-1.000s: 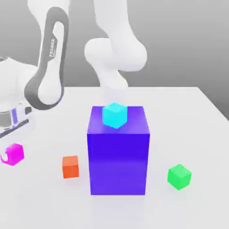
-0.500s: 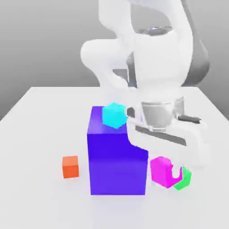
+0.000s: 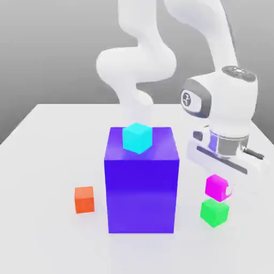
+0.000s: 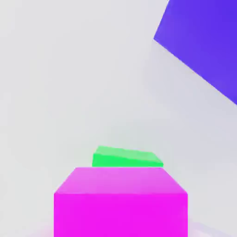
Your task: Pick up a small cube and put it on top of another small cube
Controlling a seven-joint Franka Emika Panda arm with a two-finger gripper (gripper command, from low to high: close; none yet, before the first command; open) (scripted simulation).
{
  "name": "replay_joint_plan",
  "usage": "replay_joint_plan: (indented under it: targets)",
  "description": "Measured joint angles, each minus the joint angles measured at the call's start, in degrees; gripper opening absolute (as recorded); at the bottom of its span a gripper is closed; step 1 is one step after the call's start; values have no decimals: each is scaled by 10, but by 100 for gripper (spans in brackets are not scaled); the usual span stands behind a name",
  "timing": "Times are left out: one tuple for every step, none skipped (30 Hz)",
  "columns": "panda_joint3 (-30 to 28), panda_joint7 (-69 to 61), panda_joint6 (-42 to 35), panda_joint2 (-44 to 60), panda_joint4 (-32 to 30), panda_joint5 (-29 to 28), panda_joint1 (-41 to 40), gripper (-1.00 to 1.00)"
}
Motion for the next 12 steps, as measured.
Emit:
replay_joint_plan:
  targets:
    - [0,0,0,0,0,0,0,100]
    - [0,0,0,0,0,0,0,100]
    - [0,0,0,0,0,0,0,100]
    - [0,0,0,0,0,0,0,100]
    - [0,0,0,0,0,0,0,100]
    - [-4,6,7,9,0,-9,3,100]
    - [-1,2,1,2,0,-2,1,100]
    - [3,-9,-11,-11,-1,12,0,100]
    - [7,-21,-26,-28,-2,29,1,100]
    - [9,-33,-43,-48,-3,47,4,100]
    - [12,-45,-61,-67,-4,63,6,100]
    - [11,-56,-80,-87,-5,78,11,100]
